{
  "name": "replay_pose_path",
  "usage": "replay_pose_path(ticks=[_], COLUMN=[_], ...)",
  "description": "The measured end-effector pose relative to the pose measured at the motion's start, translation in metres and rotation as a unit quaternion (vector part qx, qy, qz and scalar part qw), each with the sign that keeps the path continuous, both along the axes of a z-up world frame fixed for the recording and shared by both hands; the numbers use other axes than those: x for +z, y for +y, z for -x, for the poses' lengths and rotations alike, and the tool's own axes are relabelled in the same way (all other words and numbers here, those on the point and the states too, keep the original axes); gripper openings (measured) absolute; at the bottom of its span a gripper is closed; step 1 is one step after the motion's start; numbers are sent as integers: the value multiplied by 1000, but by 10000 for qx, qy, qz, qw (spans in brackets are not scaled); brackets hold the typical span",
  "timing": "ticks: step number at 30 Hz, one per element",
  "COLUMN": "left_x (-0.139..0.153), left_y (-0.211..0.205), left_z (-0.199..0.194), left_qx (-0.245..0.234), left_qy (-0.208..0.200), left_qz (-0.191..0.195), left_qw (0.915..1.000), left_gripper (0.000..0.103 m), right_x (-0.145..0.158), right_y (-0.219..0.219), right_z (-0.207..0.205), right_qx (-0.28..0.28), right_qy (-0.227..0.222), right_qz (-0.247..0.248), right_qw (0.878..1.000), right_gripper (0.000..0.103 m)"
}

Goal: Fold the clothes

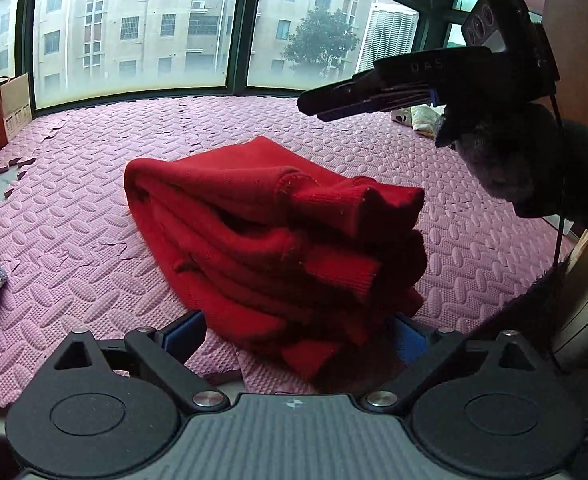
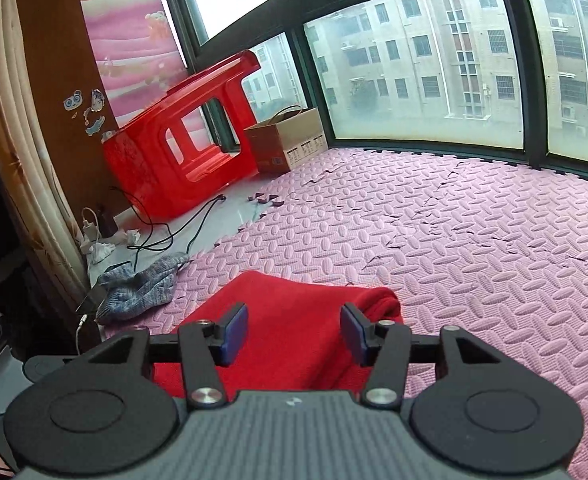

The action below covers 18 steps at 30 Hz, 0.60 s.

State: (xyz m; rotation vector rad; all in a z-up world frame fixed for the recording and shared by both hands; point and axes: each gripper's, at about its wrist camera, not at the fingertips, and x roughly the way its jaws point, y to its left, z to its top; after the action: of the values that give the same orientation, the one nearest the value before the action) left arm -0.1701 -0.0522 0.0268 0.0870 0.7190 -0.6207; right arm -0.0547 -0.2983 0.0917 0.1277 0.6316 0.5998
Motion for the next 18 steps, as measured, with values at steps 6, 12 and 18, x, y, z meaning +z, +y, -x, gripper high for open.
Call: replay_pose_path(ticks=[6, 12, 18], left_x=[-1, -1, 2], left_y=[10, 34, 65], left_z=[-7, -20, -47], left_qx=[310, 774, 1574], left_qy=[-36, -28, -9], left_qz=[-129, -187, -231], left_qw=[9994, 9968, 9873], left_gripper=[99, 99, 99], right_x=[-12, -28, -45], right_y=[-11, -14, -12], right_z=[-35, -71, -103], right_qx=[-456, -677, -816], right_qy=[299, 601, 933], right_qz=[2, -54, -188], right_qw=[9985, 9959, 9921], right_gripper=[54, 54, 54])
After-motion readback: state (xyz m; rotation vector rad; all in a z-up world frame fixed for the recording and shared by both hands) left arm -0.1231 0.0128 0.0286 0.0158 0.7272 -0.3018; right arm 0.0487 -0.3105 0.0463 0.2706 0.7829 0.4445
